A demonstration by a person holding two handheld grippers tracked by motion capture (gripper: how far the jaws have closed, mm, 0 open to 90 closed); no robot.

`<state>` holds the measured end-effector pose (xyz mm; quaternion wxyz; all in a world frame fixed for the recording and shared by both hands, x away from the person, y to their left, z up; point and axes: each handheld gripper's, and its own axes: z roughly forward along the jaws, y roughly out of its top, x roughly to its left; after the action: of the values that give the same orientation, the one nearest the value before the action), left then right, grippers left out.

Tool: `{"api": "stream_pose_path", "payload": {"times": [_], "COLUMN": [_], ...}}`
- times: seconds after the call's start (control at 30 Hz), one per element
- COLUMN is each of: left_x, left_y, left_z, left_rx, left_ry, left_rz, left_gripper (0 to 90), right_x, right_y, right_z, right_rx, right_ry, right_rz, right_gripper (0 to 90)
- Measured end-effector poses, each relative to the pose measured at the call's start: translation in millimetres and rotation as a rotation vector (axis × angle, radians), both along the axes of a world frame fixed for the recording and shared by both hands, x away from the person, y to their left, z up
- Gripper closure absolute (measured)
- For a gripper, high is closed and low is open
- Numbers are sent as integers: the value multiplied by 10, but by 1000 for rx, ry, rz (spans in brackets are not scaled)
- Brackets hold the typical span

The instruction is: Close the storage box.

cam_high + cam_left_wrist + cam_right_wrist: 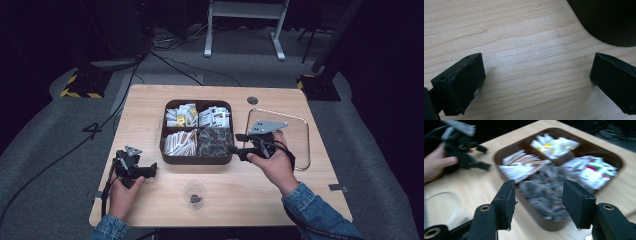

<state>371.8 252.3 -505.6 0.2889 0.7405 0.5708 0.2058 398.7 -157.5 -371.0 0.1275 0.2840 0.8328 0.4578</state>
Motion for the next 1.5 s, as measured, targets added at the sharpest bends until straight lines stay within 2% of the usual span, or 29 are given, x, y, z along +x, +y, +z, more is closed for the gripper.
{"api": "stream_pose_path", "payload": {"times": [0.23, 0.53, 0.8, 0.87, 1.2, 1.3, 1.4, 1.5], "left_x": [-8, -7, -7, -7, -7, -7, -7, -7], "left_y": [-1, -1, -1, -1, -1, -1, -2, -1], "left_z": [0, 0, 0, 0, 0, 0, 0, 0], "left_rx": [-3, -2, -2, -2, -2, -2, -4, -3], "left_ry": [2, 1, 1, 1, 1, 1, 2, 2], "left_rz": [2, 1, 1, 1, 1, 1, 2, 1], "left_gripper": [2, 2, 2, 1, 2, 2, 2, 2], "right_x": [268, 546, 777, 837, 1040, 1097, 1153, 1189], "right_y": [-242, -499, -810, -888, -1106, -1141, -1183, -1213], "right_z": [-89, -150, -267, -307, -488, -556, -637, -740], "right_rx": [-20, -45, -80, -81, -144, -173, -186, -192], "right_ry": [29, 35, 30, 41, 66, 78, 111, 143], "right_rz": [-104, -236, -364, -392, -476, -496, -534, -551], "right_gripper": [436, 393, 343, 339, 329, 297, 285, 310]}}
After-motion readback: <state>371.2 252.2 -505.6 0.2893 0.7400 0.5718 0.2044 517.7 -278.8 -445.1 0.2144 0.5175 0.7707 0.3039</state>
